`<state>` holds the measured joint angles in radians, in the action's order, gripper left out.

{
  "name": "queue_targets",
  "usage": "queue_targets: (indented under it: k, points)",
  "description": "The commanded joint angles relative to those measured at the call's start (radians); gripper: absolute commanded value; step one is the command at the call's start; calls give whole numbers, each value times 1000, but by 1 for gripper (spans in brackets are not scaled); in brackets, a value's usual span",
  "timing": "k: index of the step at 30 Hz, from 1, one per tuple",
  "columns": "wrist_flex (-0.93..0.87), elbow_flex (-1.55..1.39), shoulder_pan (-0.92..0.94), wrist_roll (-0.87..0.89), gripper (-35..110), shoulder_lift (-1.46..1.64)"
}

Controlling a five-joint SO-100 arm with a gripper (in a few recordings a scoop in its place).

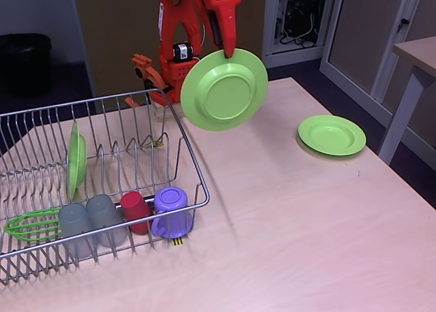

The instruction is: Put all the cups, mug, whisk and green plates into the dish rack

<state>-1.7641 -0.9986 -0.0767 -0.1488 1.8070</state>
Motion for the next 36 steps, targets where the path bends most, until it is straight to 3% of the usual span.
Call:
queue_targets:
  k: [1,17,36]
  points:
    - [52,-12,97,-44,0,74]
    - [382,-419,543,-92,0,181]
    - [615,-721,716,-115,0,161]
